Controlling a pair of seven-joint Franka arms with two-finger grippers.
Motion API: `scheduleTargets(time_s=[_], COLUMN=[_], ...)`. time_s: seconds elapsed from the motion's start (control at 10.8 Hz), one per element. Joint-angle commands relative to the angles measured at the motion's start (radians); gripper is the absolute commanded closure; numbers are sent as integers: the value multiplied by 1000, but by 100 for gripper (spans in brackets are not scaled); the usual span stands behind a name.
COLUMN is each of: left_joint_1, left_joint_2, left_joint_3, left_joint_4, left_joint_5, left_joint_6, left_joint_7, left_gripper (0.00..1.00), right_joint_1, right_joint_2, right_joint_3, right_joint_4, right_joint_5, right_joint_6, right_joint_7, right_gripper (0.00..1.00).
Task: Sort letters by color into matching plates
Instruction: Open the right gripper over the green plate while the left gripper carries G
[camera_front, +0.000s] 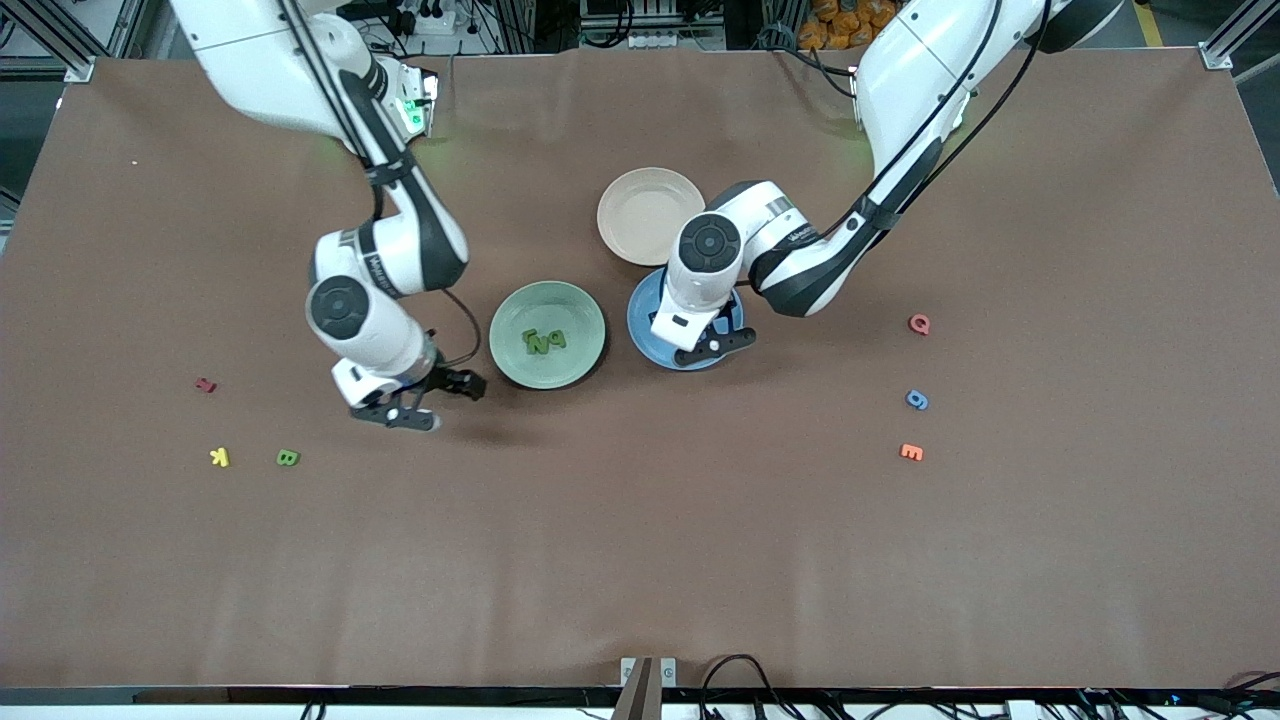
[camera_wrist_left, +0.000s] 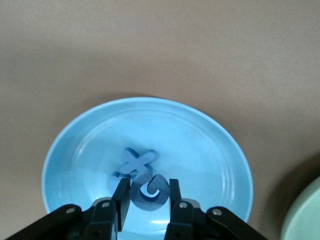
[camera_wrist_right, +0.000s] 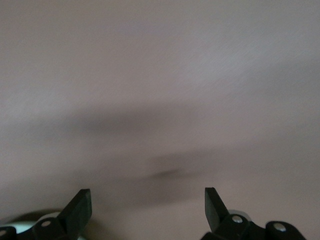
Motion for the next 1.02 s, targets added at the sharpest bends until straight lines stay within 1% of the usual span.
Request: scheduleTargets(time_s=[0.0,0.09,0.28,0.46,0.65,0.74,0.83,0.92], left_joint_1=[-36,-45,-54,-70,-89,-90,-88,-90], left_joint_2=[33,34,43,51,53,53,53,53], left_joint_3=[17,25,33,37,59,60,62,63], left_joint_4=[44,45,52,59,61,62,62,64], left_joint_5=[0,-2,-2,-2,-2,-2,-2,-2], left_joint_6=[10,19,26,26,26,26,26,28], left_joint_7=[-38,-39,-64,-68,-81,-81,-79,-79], left_gripper=[100,100,100,100,100,86,54,17], right_joint_1=[-125,-160,-252,-311,-364,-390,-413,-437], right_joint_2=[2,9,19,34,62,72,83,89], right_joint_3=[22,25,49,62,78,97,108,120], right_joint_4=[30,34,34,37,59,66,74,80], right_joint_5=[-34,-54,-125,-152,-197,-214,-228,-238], right_joint_6=[-18,-18,-17,-8,-2,-2,1,3], right_joint_7=[-106,-134,-182,-245,-257,-257,-257,-257], right_gripper=[0,0,0,0,0,0,0,0])
